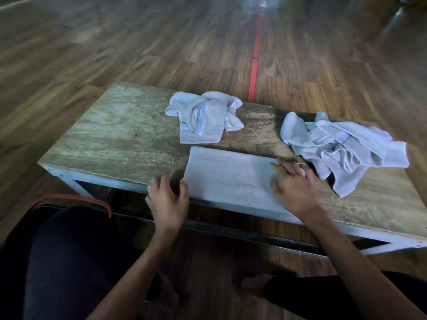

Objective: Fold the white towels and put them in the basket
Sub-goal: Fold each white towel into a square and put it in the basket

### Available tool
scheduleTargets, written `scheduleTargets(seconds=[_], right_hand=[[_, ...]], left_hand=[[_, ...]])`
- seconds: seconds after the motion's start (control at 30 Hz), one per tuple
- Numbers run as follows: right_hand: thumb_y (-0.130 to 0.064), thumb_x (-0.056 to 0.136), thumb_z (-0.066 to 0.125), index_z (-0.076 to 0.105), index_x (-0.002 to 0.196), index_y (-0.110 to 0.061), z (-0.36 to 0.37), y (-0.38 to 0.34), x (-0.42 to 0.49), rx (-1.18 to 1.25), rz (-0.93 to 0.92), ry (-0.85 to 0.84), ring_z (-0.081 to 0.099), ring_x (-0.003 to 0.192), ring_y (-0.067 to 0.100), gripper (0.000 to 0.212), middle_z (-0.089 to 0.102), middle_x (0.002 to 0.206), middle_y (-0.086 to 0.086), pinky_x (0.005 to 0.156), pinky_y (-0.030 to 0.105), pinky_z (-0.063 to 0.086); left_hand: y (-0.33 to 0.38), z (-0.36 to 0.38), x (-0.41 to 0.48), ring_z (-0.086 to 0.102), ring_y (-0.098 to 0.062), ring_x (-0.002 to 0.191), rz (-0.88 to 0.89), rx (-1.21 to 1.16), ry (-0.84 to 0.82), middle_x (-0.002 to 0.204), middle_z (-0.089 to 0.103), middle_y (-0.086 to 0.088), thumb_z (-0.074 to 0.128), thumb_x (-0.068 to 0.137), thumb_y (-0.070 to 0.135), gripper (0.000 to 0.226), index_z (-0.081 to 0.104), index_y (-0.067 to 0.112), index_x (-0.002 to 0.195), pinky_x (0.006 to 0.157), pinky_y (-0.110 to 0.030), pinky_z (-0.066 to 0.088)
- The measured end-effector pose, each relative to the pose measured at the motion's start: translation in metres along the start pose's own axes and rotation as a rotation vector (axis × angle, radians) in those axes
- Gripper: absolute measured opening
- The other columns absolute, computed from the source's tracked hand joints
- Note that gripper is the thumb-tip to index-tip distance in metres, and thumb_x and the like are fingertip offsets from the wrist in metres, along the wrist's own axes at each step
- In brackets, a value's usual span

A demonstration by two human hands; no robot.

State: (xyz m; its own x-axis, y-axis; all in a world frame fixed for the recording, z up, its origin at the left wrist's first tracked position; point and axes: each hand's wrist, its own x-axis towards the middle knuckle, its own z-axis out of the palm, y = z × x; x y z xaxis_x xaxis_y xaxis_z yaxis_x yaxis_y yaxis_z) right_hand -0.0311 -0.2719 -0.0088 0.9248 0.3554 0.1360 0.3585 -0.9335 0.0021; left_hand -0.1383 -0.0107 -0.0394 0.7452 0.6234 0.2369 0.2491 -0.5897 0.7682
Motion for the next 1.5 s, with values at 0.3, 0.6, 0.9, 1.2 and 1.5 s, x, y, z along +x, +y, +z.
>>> scheduleTargets(seconds=[0.3, 0.6, 0.9, 1.2, 1.5], right_hand=[[-0.032, 0.097, 0.043, 0.047, 0.136, -0.026, 0.0, -0.091, 0.108, 0.23, -0.283, -0.22, 0.039, 0.131, 0.019, 0.039, 0.048, 0.142, -0.003, 0.108, 0.039, 0.024], [-0.045, 0.102, 0.022, 0.012, 0.151, -0.035, 0.031, -0.112, 0.088, 0.129, -0.512, -0.245, -0.002, 0.147, 0.008, 0.051, -0.001, 0.159, -0.016, 0.114, 0.037, 0.004], [-0.029, 0.091, 0.057, 0.065, 0.113, -0.029, 0.022, -0.136, 0.12, 0.428, -0.308, -0.05, 0.057, 0.11, 0.012, 0.023, 0.068, 0.111, -0.011, 0.104, 0.038, 0.026], [-0.027, 0.088, 0.061, 0.067, 0.083, -0.027, 0.013, -0.135, 0.145, 0.534, -0.182, -0.282, 0.062, 0.088, 0.008, 0.008, 0.069, 0.087, -0.012, 0.108, 0.045, 0.032], [-0.022, 0.092, 0.048, 0.064, 0.096, -0.023, 0.007, -0.119, 0.115, 0.355, 0.026, -0.044, 0.055, 0.101, 0.018, 0.016, 0.066, 0.099, -0.003, 0.095, 0.035, 0.027]], left_hand=[[0.015, 0.023, -0.034, 0.063, -0.007, 0.079, -0.54, -0.629, 0.018, 0.09, 0.062, -0.002, 0.071, 0.083, 0.023, 0.032, 0.055, 0.023, 0.111, 0.062, -0.005, 0.045], [0.012, 0.026, -0.029, 0.064, -0.003, 0.077, -0.532, -0.593, 0.089, 0.088, 0.067, 0.002, 0.072, 0.082, 0.021, 0.021, 0.061, 0.019, 0.1, 0.064, -0.01, 0.05], [0.012, 0.024, -0.024, 0.068, -0.013, 0.084, -0.629, -0.716, 0.138, 0.087, 0.071, 0.0, 0.069, 0.086, 0.023, 0.009, 0.064, 0.016, 0.088, 0.076, -0.022, 0.053], [0.004, 0.021, -0.023, 0.069, -0.005, 0.08, -0.562, -0.675, 0.111, 0.083, 0.072, 0.002, 0.071, 0.083, 0.019, 0.005, 0.069, 0.017, 0.087, 0.075, -0.018, 0.052], [0.009, 0.005, -0.014, 0.061, -0.004, 0.077, -0.429, -0.472, 0.154, 0.087, 0.066, 0.002, 0.071, 0.083, 0.018, 0.014, 0.066, 0.012, 0.095, 0.071, -0.013, 0.051]])
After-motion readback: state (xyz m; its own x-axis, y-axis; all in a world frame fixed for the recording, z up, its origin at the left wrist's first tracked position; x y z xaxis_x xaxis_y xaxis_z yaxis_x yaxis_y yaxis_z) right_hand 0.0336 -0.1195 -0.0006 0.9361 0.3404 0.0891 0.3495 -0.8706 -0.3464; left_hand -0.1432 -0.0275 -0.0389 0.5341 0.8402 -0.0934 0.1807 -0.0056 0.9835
